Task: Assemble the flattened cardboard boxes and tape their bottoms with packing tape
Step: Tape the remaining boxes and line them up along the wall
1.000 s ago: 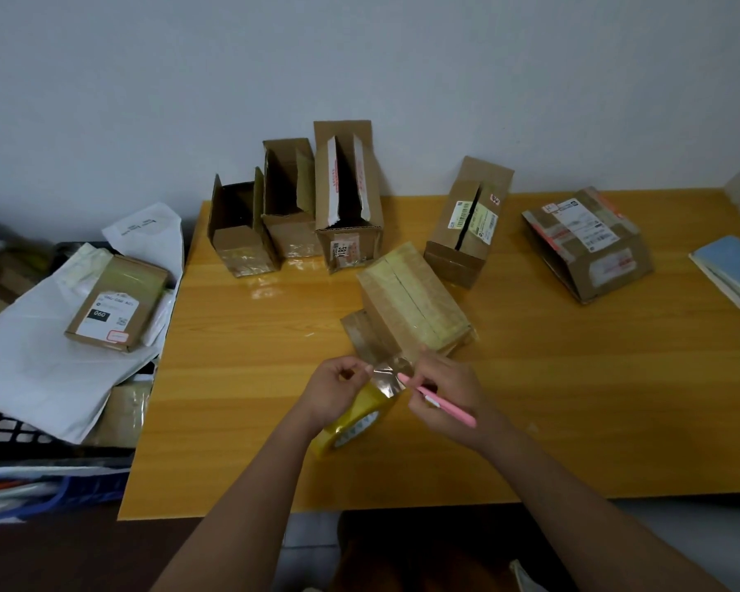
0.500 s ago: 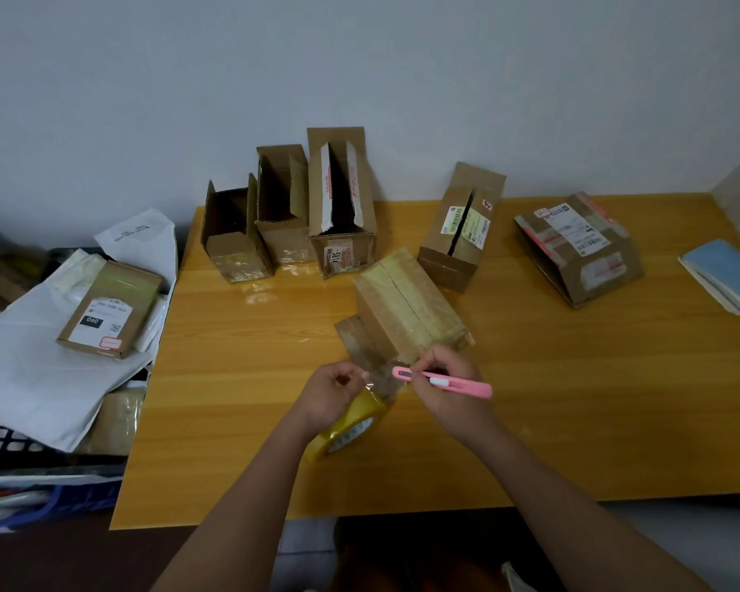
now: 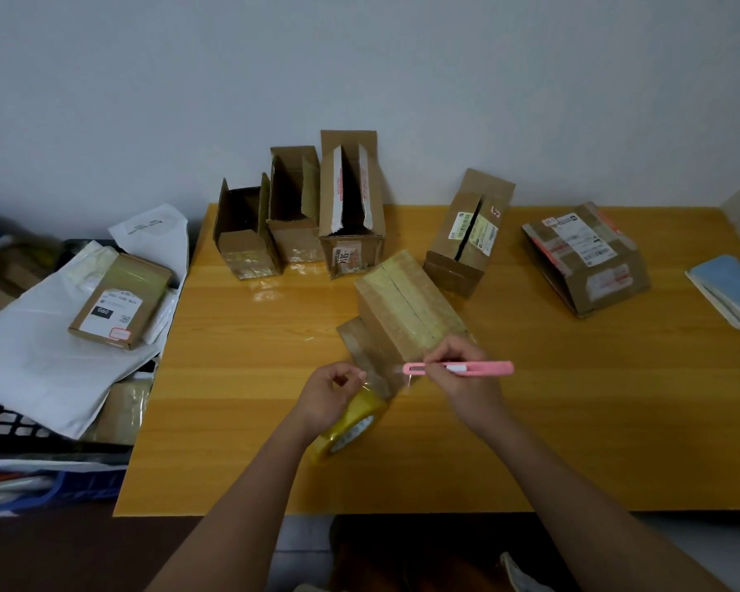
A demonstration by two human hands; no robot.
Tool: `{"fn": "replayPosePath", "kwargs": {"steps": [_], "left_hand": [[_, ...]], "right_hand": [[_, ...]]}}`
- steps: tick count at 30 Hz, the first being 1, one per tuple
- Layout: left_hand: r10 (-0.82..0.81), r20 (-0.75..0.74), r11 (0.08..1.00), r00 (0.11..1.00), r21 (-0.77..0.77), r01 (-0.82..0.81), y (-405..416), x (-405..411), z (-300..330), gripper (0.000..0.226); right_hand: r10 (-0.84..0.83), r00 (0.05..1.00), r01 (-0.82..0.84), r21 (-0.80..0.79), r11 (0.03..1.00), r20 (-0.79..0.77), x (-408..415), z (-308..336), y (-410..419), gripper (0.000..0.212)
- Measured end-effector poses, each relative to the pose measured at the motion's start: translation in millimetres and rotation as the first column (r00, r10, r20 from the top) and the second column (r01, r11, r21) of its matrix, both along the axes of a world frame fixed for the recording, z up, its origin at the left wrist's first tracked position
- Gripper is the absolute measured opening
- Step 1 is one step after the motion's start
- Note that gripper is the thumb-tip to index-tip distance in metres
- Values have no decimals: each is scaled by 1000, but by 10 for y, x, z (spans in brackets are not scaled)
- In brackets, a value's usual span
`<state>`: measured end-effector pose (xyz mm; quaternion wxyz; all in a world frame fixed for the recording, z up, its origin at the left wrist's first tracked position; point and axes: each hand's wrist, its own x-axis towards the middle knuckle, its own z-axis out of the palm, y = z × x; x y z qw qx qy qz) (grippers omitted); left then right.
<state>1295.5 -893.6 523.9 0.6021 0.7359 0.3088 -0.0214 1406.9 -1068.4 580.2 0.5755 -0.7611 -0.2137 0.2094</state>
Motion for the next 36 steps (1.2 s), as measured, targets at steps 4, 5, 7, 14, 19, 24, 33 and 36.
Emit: {"fn": "replayPosePath", "kwargs": {"steps": [4, 5, 7, 14, 19, 24, 33, 36], "left_hand": [[7, -1, 1000, 1000, 22, -7, -12, 1, 34, 16], [13, -6, 1000, 1000, 23, -13, -9, 5, 48, 15], [8, -19, 999, 1000, 37, -7, 1, 21, 45, 15], [8, -70, 993, 998, 119, 1, 70, -68, -48, 19], [-5, -65, 995, 998, 102, 11, 93, -185, 71, 15], [-55, -55, 997, 997, 43, 57, 124, -280, 184, 33], [-115, -133, 986, 984, 101, 129, 285, -553, 159, 49], [-126, -161, 978, 979, 143, 149, 371, -674, 162, 48]], "right_hand": [[-281, 940, 257, 143, 956, 194, 74, 142, -198, 16], [-325, 891, 301, 124, 945, 316, 119, 106, -284, 8], [-283, 795, 357, -37, 934, 536, 226, -47, -486, 17], [88, 971, 129, -791, 599, 224, 238, -753, -1051, 16], [209, 960, 72, -886, 459, 186, 211, -907, -984, 32], [243, 969, -61, -927, 369, 33, 82, -865, -687, 29], [167, 934, -264, -298, 917, -315, -681, -632, 534, 39], [121, 940, -198, -225, 954, -318, -804, -652, 778, 11]]}}
